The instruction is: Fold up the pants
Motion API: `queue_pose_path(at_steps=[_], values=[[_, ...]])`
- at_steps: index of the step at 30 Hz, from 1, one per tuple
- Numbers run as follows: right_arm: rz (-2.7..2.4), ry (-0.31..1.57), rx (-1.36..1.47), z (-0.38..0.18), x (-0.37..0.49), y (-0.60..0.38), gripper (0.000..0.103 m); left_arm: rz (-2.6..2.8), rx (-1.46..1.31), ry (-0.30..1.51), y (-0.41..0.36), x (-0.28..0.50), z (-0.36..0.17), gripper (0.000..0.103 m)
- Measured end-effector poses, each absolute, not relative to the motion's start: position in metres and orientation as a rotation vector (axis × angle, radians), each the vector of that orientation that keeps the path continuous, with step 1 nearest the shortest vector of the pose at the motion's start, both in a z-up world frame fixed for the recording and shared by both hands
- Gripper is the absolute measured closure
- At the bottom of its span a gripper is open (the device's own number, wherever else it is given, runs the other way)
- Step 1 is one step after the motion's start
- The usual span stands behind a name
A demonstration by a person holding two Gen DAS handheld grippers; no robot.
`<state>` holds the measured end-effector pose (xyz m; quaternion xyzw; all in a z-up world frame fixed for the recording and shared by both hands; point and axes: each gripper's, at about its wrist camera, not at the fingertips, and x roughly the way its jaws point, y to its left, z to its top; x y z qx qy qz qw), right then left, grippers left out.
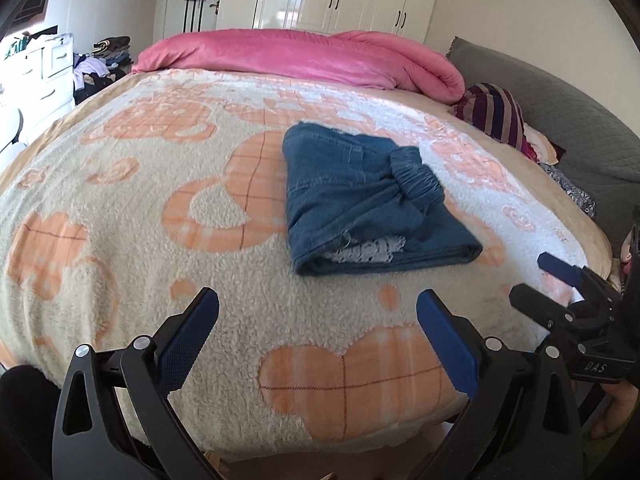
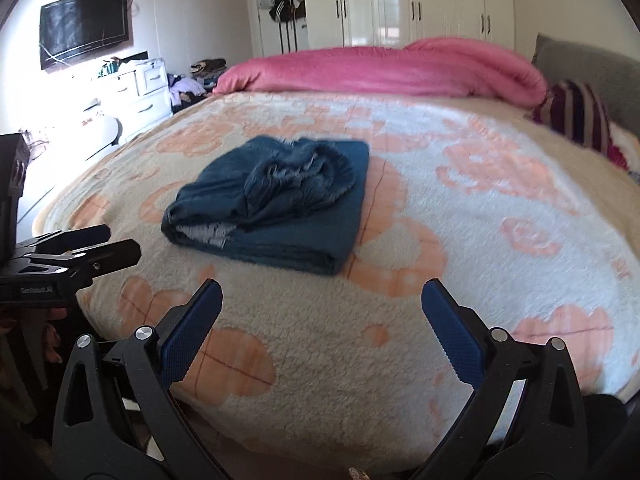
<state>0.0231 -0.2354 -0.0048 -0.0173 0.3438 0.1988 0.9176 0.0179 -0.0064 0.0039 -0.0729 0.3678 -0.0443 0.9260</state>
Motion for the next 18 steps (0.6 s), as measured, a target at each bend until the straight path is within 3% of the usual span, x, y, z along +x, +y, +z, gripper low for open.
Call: queue_pose_path(at_steps=[18], values=[[0.390,0.740,-0.054,-0.020,0.028,-0.232,0.009,-0.075,-0.178,0.792,-0.002,0.026,-0.010,0.004]])
